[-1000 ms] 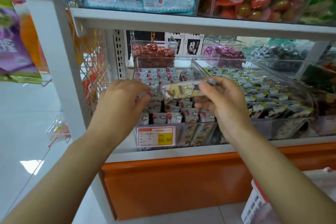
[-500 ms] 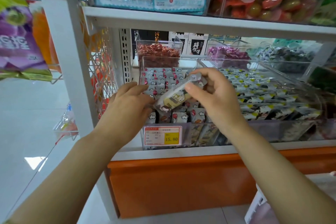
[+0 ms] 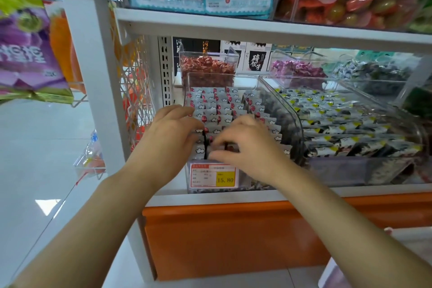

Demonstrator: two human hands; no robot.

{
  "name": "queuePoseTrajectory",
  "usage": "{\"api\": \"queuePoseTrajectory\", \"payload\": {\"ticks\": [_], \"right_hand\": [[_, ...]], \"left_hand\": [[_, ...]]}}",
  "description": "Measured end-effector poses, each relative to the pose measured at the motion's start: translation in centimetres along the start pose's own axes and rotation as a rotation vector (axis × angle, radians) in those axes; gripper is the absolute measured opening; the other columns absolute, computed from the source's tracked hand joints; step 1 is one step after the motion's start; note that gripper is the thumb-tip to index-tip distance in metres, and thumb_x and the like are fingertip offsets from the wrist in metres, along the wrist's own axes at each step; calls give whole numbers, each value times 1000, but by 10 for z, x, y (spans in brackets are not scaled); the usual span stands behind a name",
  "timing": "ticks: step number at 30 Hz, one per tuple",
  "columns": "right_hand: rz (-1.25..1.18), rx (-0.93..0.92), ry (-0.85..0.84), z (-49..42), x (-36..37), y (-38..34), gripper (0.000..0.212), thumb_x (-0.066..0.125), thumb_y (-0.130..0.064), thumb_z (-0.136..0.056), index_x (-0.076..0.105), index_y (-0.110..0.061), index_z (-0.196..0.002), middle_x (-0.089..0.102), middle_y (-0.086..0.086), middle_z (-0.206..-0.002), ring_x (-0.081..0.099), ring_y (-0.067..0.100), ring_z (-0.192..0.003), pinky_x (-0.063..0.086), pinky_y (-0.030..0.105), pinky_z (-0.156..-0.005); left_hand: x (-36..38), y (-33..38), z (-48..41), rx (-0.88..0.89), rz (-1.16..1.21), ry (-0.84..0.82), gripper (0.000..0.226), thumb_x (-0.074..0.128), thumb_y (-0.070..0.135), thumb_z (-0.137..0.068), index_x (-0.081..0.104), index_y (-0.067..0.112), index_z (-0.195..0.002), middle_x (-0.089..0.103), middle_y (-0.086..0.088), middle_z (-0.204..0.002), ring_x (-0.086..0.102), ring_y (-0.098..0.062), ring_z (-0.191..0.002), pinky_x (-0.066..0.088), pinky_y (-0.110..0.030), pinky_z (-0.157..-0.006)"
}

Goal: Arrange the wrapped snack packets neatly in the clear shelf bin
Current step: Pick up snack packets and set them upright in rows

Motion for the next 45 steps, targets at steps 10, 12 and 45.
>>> {"api": "queuePoseTrajectory", "payload": {"ticks": [10, 12, 45], "right_hand": [[107, 0, 16, -35, -15, 15, 13, 64, -30, -85, 73, -27, -94, 56, -13, -87, 38, 12, -96, 29, 29, -78], [166, -43, -29, -35, -4, 12, 12, 67, -35, -83, 73, -27, -90, 57, -13, -85, 37, 13, -93, 31, 32, -76], [-1711, 561, 406, 40, -32, 42, 16, 61, 1, -64, 63, 1, -80, 69, 10, -64, 69, 16, -60, 54, 18, -53]], "left_hand": [[0, 1, -1, -18, 21, 18, 33, 51, 9, -92, 61, 20, -122, 44, -1, -142, 25, -20, -135, 17, -29, -107], [1, 2, -3, -16, 31, 30, 33, 51, 7, -92, 62, 19, -121, 45, -2, -141, 26, -21, -134, 16, -27, -105], [6, 29, -8, -550, 1490, 25, 6, 57, 11, -85, 60, 7, -89, 56, -1, -61, 56, -7, -49, 48, -14, -47]]}}
Point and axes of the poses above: each hand's wrist, its own z-axis away from the middle knuckle, its own x-axis out of the palm, y = z × x, the point moved 3 cm from there along -z, towards the middle knuckle
